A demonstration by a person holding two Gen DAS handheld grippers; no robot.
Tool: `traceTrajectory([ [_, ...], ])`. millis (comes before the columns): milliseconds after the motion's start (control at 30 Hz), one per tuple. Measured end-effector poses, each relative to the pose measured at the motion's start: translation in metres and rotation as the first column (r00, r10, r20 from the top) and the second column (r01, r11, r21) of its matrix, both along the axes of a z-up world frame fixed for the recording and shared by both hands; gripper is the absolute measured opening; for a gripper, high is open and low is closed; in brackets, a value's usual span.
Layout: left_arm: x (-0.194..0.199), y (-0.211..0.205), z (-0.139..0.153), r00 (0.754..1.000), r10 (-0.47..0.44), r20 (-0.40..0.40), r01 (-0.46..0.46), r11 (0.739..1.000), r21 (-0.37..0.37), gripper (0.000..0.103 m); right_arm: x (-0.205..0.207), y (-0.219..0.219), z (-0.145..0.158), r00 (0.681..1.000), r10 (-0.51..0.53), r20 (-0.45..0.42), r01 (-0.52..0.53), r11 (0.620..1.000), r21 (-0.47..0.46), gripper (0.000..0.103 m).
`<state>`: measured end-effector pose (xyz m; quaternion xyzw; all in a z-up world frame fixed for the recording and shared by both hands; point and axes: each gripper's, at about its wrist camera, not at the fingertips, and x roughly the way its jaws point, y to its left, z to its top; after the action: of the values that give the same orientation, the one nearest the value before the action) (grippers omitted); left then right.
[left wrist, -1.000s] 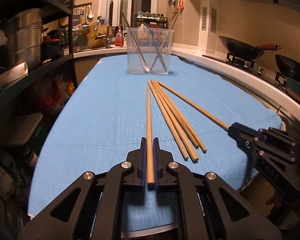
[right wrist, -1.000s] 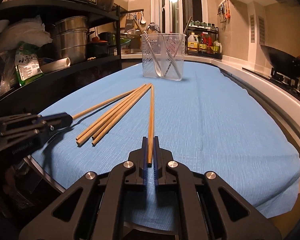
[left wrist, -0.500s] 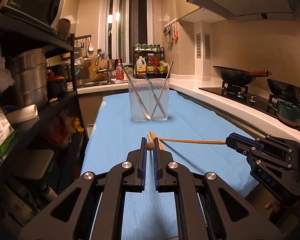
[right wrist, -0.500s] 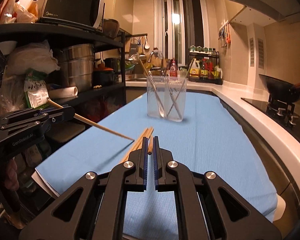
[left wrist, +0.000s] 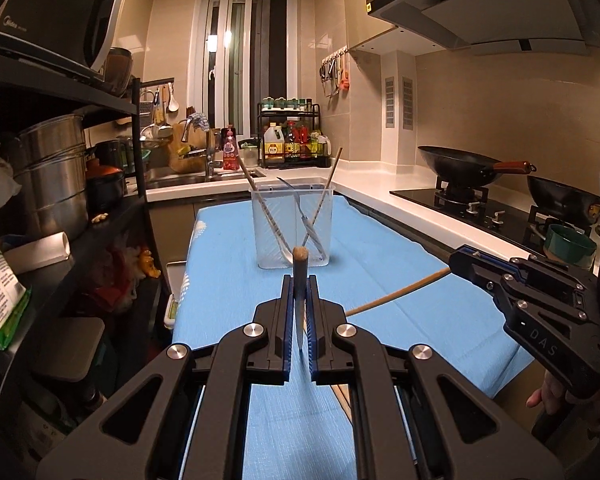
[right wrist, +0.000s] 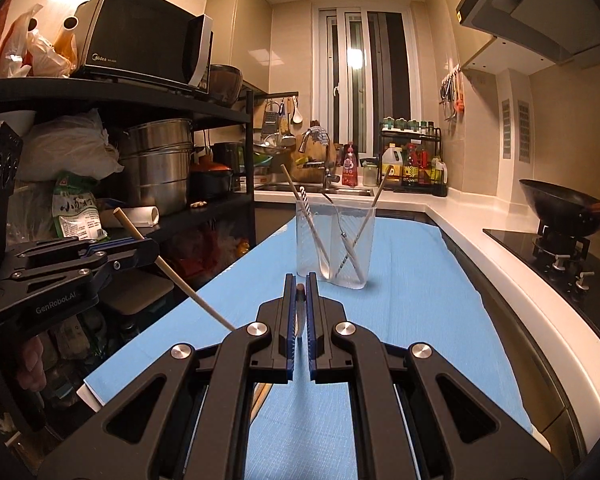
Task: Organize utensils
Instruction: 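Lift both chopsticks and carry them toward the clear container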
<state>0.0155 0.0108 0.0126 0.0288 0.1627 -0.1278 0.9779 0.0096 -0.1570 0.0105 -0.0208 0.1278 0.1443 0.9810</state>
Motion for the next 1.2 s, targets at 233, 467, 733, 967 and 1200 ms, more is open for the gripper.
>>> traceTrajectory([
  [233,0.014,-0.002,0.021,1.0,0.005,-0.024,-0.004,0.999,0.042,0.006,0.021,-0.003,0.017,0.999,-0.016,-0.039,0.016,1.0,0.001,0.005],
  [467,0.043,-0.003,0.046,0.996,0.014,-0.09,-0.008,0.998,0.058,0.006,0.052,-0.011,0.04,0.995,-0.049,-0.082,0.051,0.999,0.019,0.005],
  [733,0.088,0.006,0.086,0.992,0.009,-0.123,-0.008,1.0,0.012,0.006,0.082,-0.014,0.082,0.997,-0.052,-0.049,0.052,0.999,-0.004,0.005],
  [967,0.127,0.0,0.122,0.995,0.003,-0.096,-0.001,1.0,0.024,0.006,0.117,-0.013,0.119,0.999,-0.044,-0.025,0.044,0.999,-0.017,0.005],
  [1200,0.171,-0.008,0.163,0.997,-0.02,-0.078,0.021,1.0,0.017,0.006,0.165,-0.008,0.163,0.999,-0.036,0.019,0.036,0.999,-0.009,0.005],
])
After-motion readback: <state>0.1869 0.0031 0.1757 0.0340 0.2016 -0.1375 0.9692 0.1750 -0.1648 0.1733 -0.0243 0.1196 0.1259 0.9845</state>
